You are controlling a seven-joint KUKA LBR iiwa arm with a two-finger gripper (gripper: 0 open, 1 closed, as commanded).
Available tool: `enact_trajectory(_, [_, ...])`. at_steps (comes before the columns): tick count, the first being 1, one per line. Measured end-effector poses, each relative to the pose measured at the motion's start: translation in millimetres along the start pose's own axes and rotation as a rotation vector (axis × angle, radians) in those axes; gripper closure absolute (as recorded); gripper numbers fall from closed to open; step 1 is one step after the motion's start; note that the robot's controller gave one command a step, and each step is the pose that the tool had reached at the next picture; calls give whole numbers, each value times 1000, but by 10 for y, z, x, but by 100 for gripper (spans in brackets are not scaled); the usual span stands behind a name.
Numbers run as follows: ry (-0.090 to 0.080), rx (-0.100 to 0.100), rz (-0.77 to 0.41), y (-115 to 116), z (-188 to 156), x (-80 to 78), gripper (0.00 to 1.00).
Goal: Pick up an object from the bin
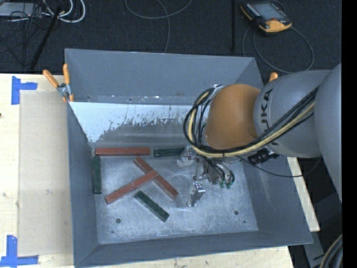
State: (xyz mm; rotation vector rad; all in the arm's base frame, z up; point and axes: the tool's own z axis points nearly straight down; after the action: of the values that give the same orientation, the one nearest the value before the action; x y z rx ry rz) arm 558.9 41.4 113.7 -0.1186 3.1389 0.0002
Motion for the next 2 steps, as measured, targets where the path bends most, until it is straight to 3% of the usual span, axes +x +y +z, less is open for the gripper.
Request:
enact_trajectory(1, [-19,-1,-159,91,370,-59,100])
enact_trajectory(2, [-6,0,-160,86,400,-21,0])
